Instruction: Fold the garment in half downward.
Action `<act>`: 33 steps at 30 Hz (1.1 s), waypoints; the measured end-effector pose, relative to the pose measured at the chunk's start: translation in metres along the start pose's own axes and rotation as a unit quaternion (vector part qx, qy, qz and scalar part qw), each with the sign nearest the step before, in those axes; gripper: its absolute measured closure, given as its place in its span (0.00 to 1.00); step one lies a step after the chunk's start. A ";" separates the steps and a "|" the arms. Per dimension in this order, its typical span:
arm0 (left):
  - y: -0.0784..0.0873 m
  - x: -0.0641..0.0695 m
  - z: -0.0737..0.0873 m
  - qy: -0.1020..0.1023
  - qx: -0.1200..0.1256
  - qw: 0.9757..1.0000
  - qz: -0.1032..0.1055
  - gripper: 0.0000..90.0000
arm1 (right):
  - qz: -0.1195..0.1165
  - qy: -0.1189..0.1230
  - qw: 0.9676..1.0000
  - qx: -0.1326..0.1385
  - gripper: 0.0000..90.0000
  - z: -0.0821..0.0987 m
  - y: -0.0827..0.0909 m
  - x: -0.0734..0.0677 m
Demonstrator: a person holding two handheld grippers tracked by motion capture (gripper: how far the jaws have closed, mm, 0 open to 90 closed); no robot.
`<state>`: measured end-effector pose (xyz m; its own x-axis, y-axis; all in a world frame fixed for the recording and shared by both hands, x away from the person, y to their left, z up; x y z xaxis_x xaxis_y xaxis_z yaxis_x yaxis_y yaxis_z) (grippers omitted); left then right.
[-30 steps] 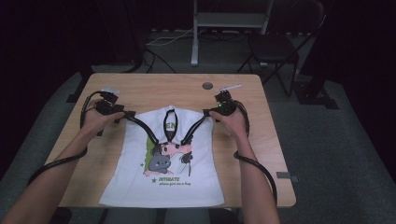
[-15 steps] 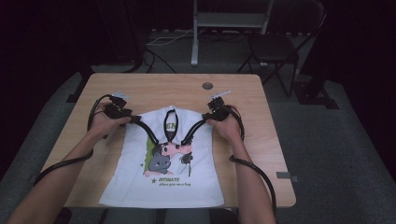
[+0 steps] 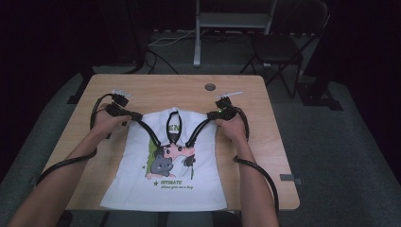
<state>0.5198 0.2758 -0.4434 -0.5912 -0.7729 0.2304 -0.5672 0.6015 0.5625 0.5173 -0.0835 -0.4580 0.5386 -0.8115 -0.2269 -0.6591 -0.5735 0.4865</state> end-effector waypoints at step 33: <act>0.032 -0.003 -0.069 0.052 0.150 0.987 0.016 0.91 | -0.050 -0.089 0.987 0.120 0.90 -0.067 0.041 0.016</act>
Point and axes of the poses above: each handheld gripper's, and its own axes: y roughly backward along the jaws, z roughly out of its underside, x roughly to its right, the point moved 5 cm from there along -y, roughly forward along the jaws, and after that the axes turned 12 degrees about x, right-handed, at the moved point
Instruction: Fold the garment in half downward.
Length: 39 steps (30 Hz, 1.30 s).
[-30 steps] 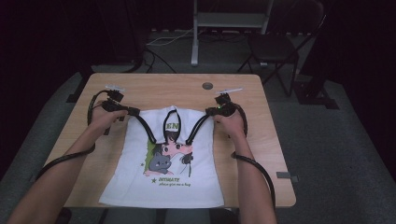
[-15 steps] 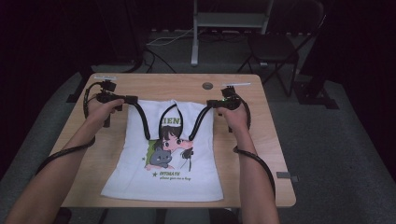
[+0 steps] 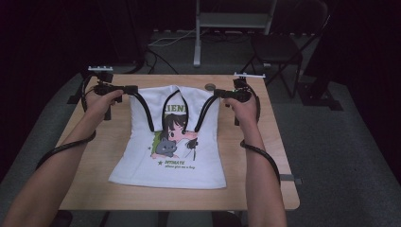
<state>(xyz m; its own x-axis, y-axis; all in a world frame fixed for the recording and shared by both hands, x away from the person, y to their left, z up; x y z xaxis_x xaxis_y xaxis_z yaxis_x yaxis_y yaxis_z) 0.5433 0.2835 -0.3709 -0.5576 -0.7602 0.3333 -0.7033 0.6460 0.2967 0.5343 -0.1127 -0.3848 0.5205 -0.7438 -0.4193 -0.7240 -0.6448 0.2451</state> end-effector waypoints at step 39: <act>0.009 0.011 -0.034 -0.028 0.038 0.999 0.006 0.91 | -0.013 0.030 0.999 0.023 0.90 -0.031 0.004 -0.018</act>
Point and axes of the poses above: each handheld gripper's, and its own axes: y roughly backward along the jaws, z roughly out of its underside, x roughly to its right, the point moved 5 cm from there along -y, roughly forward along the jaws, and after that the axes turned 12 degrees about x, right-handed, at the moved point
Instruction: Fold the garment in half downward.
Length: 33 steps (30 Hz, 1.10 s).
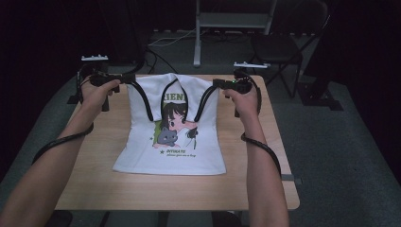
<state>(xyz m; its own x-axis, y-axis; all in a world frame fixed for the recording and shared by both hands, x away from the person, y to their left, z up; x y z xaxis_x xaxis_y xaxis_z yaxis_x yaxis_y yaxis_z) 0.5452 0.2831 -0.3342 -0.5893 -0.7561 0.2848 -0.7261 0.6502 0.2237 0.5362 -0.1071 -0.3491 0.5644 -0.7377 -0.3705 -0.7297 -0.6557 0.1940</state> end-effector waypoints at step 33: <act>0.021 0.005 0.037 -0.006 -0.005 1.000 0.015 0.91 | -0.033 -0.003 0.999 -0.012 0.90 0.037 0.013 -0.007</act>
Point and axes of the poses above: each handheld gripper's, and its own axes: y roughly backward along the jaws, z roughly out of its underside, x roughly to its right, the point moved 5 cm from there along -y, roughly forward along the jaws, and after that the axes turned 12 degrees about x, right-handed, at the moved point
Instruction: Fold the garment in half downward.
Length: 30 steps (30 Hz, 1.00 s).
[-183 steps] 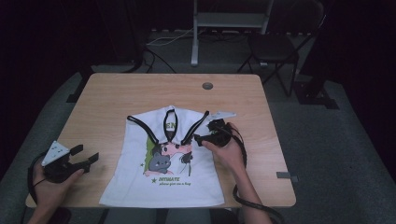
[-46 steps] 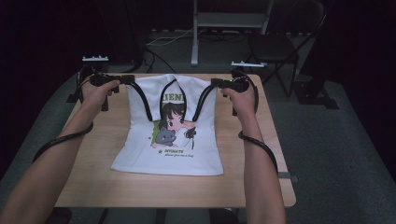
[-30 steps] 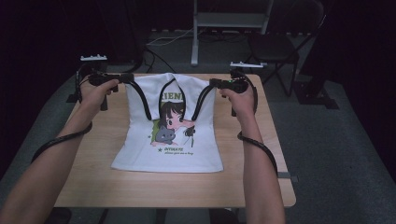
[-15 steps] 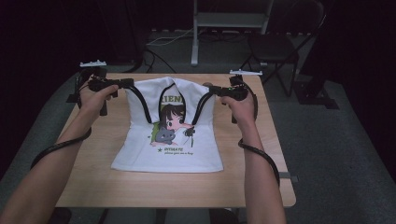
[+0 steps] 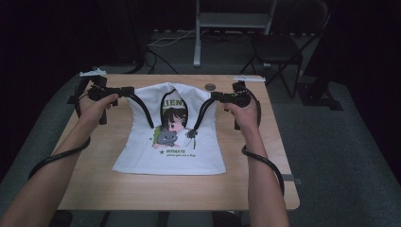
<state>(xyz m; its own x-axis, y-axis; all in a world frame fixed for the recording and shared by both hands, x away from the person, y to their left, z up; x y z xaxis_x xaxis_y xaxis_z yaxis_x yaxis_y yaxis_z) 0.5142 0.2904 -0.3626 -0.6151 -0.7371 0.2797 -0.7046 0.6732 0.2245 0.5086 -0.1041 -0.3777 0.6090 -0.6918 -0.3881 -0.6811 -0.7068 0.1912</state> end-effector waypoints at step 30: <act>0.022 0.011 0.044 -0.056 -0.049 0.997 -0.002 0.91 | -0.028 0.040 0.997 -0.054 0.90 0.039 0.020 -0.016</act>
<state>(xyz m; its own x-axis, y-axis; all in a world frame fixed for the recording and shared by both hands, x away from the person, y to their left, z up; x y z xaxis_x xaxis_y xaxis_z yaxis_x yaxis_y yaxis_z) 0.4767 0.2946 -0.3953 -0.6515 -0.7383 0.1746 -0.6725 0.6685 0.3177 0.4695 -0.1011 -0.4031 0.6780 -0.6579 -0.3278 -0.6001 -0.7530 0.2699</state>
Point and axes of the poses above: each handheld gripper's, and its own axes: y roughly backward along the jaws, z roughly out of its underside, x roughly to its right, the point moved 5 cm from there along -y, roughly forward along the jaws, and after that the axes turned 12 degrees about x, right-handed, at the moved point
